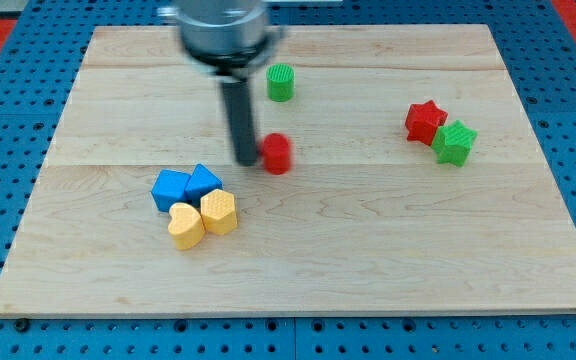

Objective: Move the red circle below the red star

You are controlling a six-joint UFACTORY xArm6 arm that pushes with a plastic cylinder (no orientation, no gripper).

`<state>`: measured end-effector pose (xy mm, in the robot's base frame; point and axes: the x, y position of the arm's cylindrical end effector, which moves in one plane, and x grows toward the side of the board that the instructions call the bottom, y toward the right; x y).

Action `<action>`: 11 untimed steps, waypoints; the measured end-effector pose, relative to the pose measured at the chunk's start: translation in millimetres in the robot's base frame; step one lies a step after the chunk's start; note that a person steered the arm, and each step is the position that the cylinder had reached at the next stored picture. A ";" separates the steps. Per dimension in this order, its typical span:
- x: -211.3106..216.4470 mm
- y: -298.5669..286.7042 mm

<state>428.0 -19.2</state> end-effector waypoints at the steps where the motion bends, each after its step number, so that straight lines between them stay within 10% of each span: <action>1: -31.0 90.4; 3: 11.3 43.0; 8: 7.3 151.4; 10: -0.6 -7.3; 11: -80.3 -87.2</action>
